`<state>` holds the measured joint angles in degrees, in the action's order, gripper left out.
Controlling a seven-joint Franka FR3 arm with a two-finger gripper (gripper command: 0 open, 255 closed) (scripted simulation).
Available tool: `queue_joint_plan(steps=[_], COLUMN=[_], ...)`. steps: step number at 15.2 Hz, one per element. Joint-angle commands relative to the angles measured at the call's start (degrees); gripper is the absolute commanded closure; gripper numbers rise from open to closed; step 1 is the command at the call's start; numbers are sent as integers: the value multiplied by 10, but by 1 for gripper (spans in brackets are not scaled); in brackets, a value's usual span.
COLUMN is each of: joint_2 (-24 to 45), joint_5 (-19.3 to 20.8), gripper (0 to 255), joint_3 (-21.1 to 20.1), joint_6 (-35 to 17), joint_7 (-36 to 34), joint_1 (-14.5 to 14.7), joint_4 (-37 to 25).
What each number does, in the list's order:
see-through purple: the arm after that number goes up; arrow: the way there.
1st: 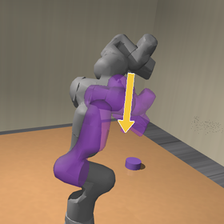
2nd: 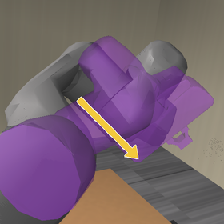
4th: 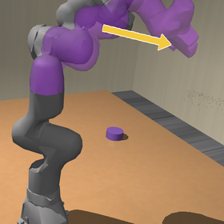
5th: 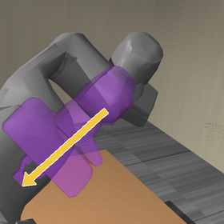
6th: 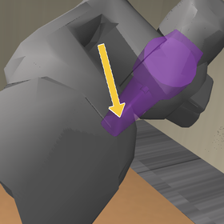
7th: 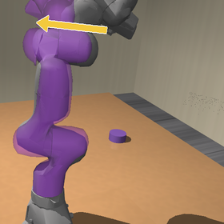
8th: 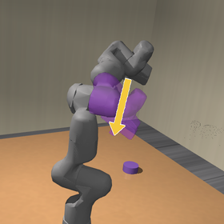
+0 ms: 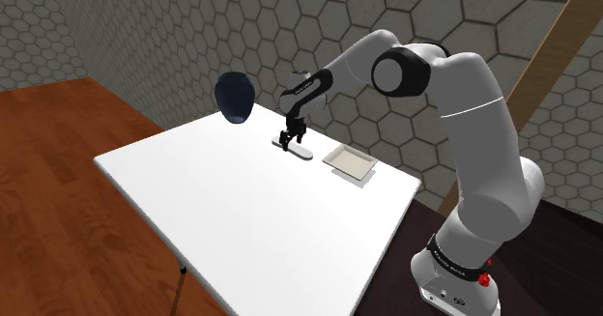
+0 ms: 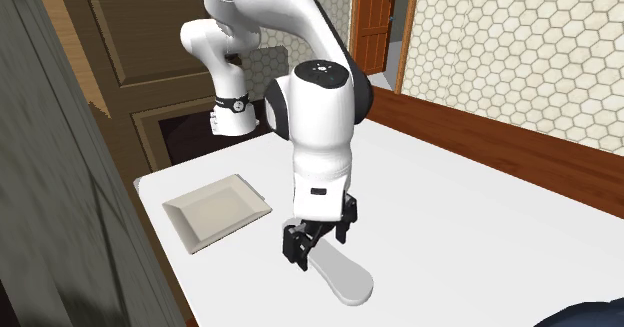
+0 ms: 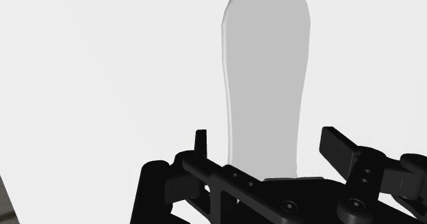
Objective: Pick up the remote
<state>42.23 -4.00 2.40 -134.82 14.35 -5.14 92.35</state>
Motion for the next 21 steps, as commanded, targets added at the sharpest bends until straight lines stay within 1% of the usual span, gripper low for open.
queue_joint_plan(steps=[1,2,11,21], joint_2=[5,3,5,-47], joint_5=[0,0,0,3], gripper=[0,255,255,255], joint_3=[0,0,0,2], joint_6=[-3,-4,-3,45], joint_7=[0,0,0,-3], joint_1=[0,0,0,1], joint_4=[-2,1,-2,1])
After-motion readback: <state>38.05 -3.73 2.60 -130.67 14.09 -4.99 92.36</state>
